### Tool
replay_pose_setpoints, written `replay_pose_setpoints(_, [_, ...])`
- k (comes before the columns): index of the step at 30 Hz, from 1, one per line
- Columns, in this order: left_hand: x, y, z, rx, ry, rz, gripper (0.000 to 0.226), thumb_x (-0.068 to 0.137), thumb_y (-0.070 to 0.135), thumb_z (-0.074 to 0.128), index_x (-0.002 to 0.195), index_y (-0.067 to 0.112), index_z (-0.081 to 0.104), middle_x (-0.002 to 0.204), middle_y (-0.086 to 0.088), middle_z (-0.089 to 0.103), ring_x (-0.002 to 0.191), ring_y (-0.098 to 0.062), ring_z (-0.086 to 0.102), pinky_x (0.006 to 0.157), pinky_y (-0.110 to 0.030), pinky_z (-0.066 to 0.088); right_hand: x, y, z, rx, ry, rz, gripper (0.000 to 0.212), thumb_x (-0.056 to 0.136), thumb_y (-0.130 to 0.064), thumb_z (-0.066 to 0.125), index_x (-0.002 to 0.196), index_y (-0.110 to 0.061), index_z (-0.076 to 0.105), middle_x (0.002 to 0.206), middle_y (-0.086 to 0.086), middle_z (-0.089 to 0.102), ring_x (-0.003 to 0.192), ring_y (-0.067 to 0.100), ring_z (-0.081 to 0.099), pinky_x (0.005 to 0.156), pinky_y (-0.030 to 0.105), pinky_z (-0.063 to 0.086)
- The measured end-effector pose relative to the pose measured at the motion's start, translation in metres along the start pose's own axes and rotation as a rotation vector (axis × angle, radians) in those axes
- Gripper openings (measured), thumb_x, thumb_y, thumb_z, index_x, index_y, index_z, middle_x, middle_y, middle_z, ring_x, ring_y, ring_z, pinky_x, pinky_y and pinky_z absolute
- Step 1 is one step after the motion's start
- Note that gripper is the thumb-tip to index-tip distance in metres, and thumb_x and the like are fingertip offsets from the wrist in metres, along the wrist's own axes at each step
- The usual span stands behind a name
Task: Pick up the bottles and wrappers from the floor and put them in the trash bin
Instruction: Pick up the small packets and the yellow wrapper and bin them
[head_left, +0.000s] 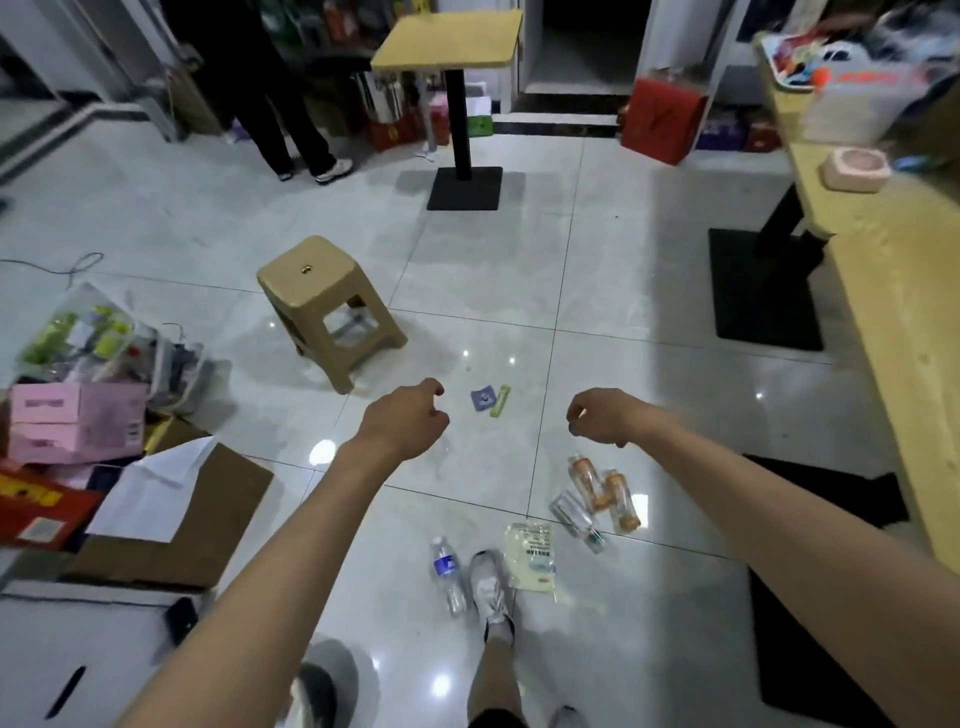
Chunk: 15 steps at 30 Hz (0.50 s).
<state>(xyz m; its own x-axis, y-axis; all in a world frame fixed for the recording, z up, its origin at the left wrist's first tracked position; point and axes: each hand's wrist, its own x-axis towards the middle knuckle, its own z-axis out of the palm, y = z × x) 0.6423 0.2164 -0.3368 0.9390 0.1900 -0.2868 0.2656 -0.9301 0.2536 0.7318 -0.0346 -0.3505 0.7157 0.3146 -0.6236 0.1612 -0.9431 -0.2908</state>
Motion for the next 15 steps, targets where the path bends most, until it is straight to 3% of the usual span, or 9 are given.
replay_pose_setpoints(4, [0.069,-0.019,-0.016,0.009,-0.015,0.000,0.042,0.095,0.028,0.046,0.137,0.025,0.046,0.121,0.000,0.064,0.108,-0.022,0.060,0.075,-0.030,0.045,0.065,-0.025,-0.035,-0.014,0.053,-0.007,0.035,0.092,-0.025,0.048,0.123,-0.015,0.061,0.110,0.004,0.059,0.084,0.024,0.056,0.066,0.033,0.055])
replay_pose_setpoints(9, [0.162,-0.037,-0.025,0.050,-0.001,0.026,0.040,0.095,0.023,0.044,0.135,0.026,0.049,0.121,0.000,0.063,0.108,-0.022,0.059,0.085,-0.034,0.050,0.154,-0.053,-0.060,0.010,0.085,0.019,0.040,0.093,-0.027,0.050,0.130,-0.014,0.055,0.123,0.012,0.058,0.079,0.025,0.051,0.067,0.029,0.043])
replay_pose_setpoints(15, [0.283,-0.065,0.063,0.117,-0.015,0.019,0.040,0.092,0.016,0.047,0.131,0.025,0.052,0.125,-0.001,0.059,0.108,-0.024,0.060,0.085,-0.031,0.046,0.290,-0.051,-0.014,-0.018,0.016,0.039,0.047,0.090,-0.027,0.056,0.134,-0.013,0.048,0.131,0.012,0.049,0.114,0.030,0.056,0.090,0.034,0.046])
